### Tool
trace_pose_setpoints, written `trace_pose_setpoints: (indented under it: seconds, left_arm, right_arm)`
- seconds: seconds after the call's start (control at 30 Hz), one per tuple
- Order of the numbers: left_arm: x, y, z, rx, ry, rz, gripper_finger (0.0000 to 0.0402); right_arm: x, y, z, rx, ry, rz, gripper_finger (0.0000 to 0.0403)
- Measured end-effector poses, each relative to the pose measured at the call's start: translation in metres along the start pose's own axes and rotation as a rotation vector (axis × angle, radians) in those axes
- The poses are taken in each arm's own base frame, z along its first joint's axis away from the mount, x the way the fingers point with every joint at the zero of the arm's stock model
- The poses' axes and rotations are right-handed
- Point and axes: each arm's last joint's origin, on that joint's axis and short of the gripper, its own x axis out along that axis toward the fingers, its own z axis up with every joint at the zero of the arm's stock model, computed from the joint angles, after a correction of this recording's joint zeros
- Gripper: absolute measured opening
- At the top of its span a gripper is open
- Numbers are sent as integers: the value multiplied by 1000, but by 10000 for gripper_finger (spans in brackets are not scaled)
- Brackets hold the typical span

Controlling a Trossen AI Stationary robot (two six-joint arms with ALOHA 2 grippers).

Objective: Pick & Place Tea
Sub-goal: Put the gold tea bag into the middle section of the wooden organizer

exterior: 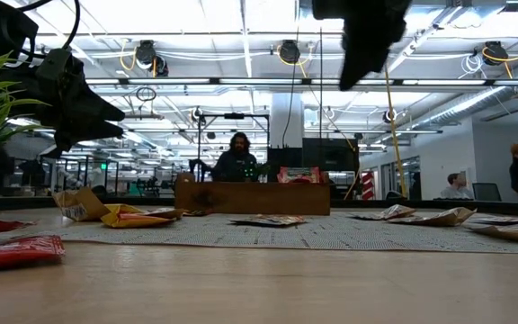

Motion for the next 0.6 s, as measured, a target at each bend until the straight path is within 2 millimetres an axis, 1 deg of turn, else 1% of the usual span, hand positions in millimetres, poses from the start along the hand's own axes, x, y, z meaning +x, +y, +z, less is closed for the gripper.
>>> trace_pose_setpoints:
  seconds: [0.2,0.37,0.5,0.6]
  left_arm:
    - [0,0,0,0,0,0,212]
    - [0,0,0,0,0,0,212]
    - [0,0,0,0,0,0,212]
    - [0,0,0,0,0,0,212]
  right_arm:
    - [-3,9,-20,73,120,-71,5]
    - [-6,16,-30,72,167,-92,34]
    - [-8,22,-36,-86,187,-78,67]
    - [-8,22,-38,-226,213,-74,93]
